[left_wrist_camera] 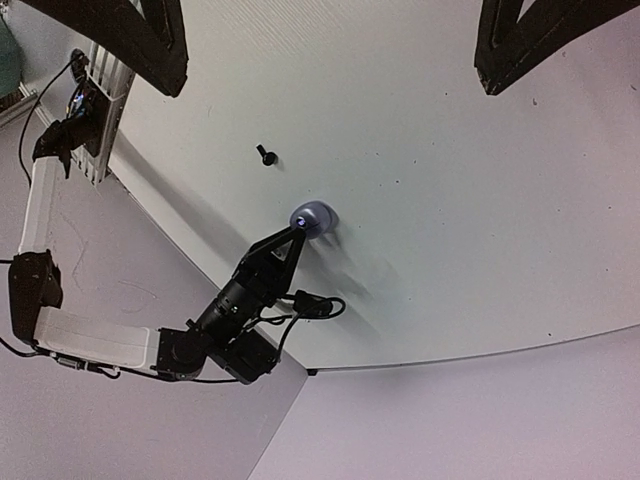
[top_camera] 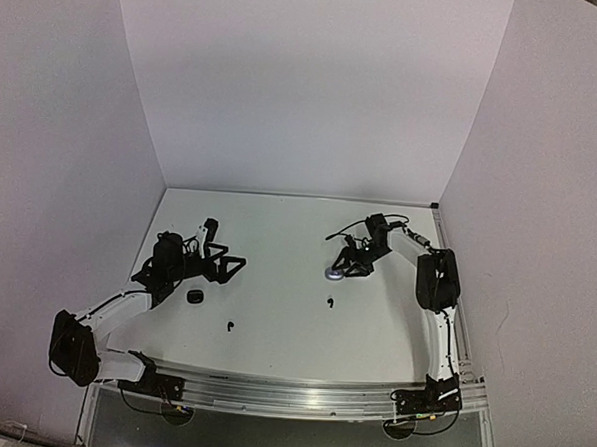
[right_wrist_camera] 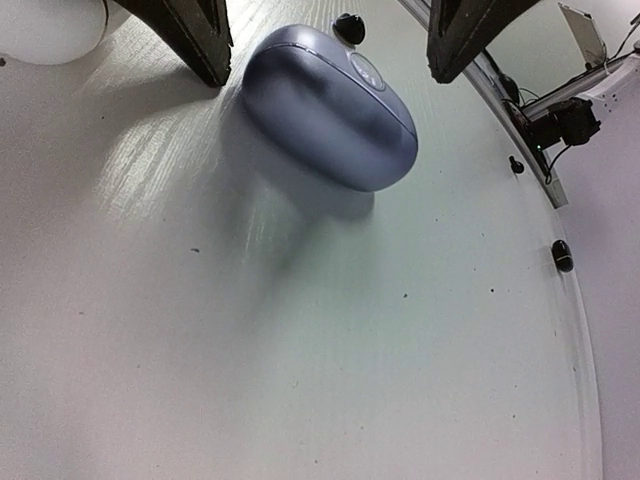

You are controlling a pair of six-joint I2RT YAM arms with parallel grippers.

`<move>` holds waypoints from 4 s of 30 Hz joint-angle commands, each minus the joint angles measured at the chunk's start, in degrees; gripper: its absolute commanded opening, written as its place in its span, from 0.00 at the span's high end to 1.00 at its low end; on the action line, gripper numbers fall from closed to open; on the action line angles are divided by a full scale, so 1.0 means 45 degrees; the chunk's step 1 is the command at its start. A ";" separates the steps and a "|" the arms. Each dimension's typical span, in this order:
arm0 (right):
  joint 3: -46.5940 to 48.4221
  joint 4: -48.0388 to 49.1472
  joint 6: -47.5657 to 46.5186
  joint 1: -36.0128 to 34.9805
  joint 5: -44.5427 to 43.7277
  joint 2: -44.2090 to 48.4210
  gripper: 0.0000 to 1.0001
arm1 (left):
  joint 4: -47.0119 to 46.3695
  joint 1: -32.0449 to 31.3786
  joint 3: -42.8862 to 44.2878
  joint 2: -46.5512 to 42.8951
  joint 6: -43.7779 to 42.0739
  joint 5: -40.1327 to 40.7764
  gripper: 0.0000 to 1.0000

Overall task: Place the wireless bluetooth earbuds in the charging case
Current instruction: Place the charging case with the earbuds at the center of the board, then pick up the charging case from the center of the board, then pass from the left arm to the right

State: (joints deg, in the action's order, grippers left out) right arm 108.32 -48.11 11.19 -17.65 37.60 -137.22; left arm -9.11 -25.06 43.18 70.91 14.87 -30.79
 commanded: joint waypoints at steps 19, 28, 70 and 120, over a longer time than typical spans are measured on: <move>-0.1187 -0.0325 0.1879 -0.2848 -0.5233 0.5704 0.16 | 1.5644 0.1098 0.6146 0.3788 -0.5504 0.6505 0.00; -0.1352 -0.0309 0.2607 -0.4633 -0.6340 0.5898 0.13 | 1.4744 0.1155 0.5897 0.5053 -0.0433 0.9519 0.00; -0.2125 -0.0344 0.3281 -0.6329 -0.7432 0.6594 0.13 | 1.2767 0.1151 0.5134 0.8328 0.1497 0.7430 0.97; -0.2048 0.9111 0.4138 -0.8675 -0.4621 0.7471 0.17 | 0.4076 -0.4068 0.0290 -0.4639 -1.0638 0.6004 1.00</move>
State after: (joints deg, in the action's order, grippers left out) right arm 102.58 -18.00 27.71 -58.44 13.66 -111.20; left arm 11.51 -43.02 44.44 50.85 -32.70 -3.12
